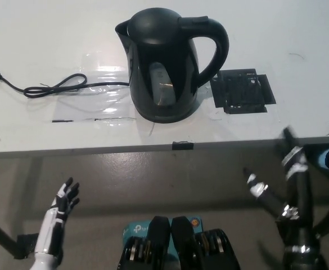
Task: Use the right hand to grab the handle of the kettle from the base and place it on the right side
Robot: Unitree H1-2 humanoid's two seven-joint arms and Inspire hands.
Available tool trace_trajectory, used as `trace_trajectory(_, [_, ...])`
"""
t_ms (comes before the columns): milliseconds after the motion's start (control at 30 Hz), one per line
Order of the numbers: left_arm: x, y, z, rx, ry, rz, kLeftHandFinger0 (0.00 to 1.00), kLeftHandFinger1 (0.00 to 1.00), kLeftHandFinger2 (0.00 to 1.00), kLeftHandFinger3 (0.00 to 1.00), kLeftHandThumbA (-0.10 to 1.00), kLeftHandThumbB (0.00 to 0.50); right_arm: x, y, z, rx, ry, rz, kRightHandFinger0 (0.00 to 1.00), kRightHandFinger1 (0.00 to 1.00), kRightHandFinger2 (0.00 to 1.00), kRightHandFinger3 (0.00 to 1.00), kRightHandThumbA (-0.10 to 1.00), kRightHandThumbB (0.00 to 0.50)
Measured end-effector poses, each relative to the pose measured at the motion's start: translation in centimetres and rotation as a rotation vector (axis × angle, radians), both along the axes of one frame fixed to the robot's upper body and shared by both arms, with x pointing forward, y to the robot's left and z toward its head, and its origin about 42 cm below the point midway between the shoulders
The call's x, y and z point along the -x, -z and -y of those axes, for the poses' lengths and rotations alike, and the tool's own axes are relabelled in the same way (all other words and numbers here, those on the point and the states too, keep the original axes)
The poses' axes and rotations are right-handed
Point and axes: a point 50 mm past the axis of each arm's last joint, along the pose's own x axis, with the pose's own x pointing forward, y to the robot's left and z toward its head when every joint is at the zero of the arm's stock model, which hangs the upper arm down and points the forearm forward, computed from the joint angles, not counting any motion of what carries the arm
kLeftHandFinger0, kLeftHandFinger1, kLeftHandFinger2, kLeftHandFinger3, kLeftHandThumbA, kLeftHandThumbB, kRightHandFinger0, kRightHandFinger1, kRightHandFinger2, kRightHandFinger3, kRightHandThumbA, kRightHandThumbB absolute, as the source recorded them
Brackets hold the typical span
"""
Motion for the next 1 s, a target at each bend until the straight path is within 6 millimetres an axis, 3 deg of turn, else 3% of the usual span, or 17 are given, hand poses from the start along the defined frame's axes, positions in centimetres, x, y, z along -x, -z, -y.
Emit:
trace_trajectory(100, [0.6,0.2,0.8,0.017,0.007,-0.001,1.00,1.00,1.00,1.00,1.00,0.500,-1.7,-4.5,-0.1,0.035,-0.016,0.126,1.00,1.00,1.00,1.00,0.97,0.298])
trace_trajectory(233, [0.8,0.3,0.8,0.018,0.009,0.003,1.00,1.00,1.00,1.00,1.00,0.500,-4.6,-8.9,-0.5,0.096,-0.041,0.192,1.00,1.00,1.00,1.00,0.99,0.278])
trace_trajectory(467, [0.8,0.2,0.8,0.017,0.009,0.007,1.00,1.00,1.00,1.00,1.00,0.500,-9.8,-13.0,-1.9,0.181,-0.068,0.124,1.00,1.00,1.00,1.00,0.99,0.285])
trace_trajectory(700, [0.7,0.0,0.9,0.015,0.012,0.015,1.00,1.00,1.00,1.00,1.00,0.500,-16.3,-14.5,-3.6,0.278,-0.085,-0.043,1.00,1.00,1.00,1.00,0.97,0.277])
trace_trajectory(1000, [0.7,0.0,0.8,0.009,0.015,0.016,1.00,1.00,1.00,1.00,1.00,0.500,-20.7,-13.3,-4.7,0.341,-0.088,-0.208,1.00,1.00,1.00,1.00,0.95,0.264])
